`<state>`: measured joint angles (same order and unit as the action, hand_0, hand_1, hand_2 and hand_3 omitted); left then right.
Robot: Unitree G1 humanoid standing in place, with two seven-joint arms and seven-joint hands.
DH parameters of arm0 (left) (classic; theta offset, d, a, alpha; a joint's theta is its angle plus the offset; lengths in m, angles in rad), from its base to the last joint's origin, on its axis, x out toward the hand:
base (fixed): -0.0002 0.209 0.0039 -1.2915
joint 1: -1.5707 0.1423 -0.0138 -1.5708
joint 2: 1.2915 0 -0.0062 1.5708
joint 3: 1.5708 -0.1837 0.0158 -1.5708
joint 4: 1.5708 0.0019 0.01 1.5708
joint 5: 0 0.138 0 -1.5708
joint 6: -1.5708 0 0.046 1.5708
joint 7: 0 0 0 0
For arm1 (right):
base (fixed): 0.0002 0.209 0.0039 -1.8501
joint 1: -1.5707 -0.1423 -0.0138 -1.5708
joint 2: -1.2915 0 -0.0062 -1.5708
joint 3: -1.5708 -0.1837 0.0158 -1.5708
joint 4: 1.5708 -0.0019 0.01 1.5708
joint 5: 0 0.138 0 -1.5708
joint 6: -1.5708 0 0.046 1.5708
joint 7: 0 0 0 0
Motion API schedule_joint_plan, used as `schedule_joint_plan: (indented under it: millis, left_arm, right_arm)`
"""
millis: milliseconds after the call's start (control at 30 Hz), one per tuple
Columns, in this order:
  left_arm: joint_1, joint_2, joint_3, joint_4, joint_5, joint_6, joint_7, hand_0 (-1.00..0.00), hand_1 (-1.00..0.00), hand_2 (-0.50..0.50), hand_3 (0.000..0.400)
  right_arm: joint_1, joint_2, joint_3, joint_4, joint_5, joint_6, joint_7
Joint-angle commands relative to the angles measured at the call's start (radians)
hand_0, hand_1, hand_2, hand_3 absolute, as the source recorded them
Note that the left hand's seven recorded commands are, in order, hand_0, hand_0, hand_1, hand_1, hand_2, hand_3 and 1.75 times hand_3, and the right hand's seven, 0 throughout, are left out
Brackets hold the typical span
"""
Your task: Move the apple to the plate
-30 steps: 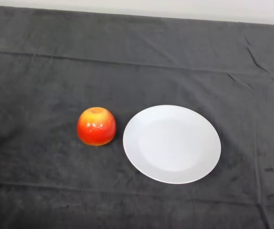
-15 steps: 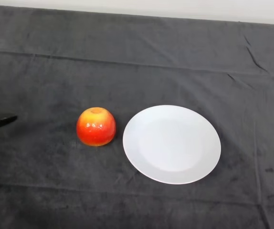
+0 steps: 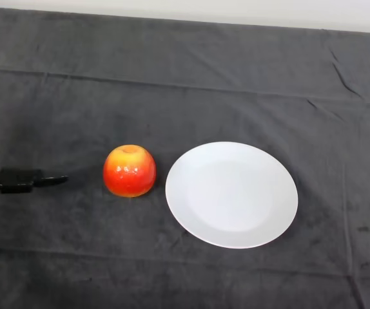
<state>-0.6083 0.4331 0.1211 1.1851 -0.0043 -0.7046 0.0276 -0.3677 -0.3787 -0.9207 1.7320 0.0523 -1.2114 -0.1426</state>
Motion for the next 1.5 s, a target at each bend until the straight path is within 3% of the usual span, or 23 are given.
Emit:
schedule_joint_plan:
  millis: [33, 400, 1500]
  left_arm:
    - [-0.038, -0.011, -0.029, -0.033, 0.028, -0.028, -0.013, 0.00, 0.00, 0.00, 0.000]
    - [-0.055, -0.047, -0.075, -0.025, 0.062, -0.026, -0.048, 0.00, 0.00, 0.00, 0.000]
    - [-0.141, -0.189, -0.207, 0.051, 0.137, 0.050, -0.074, 0.00, 0.00, 0.00, 0.000]
  right_arm:
    - [0.111, 0.132, -0.0088, 0.109, -0.0013, 0.065, -0.0017]
    - [0.111, 0.132, -0.0087, 0.109, -0.0013, 0.065, -0.0017]
    - [0.111, 0.132, -0.0089, 0.110, -0.0014, 0.064, -0.0018]
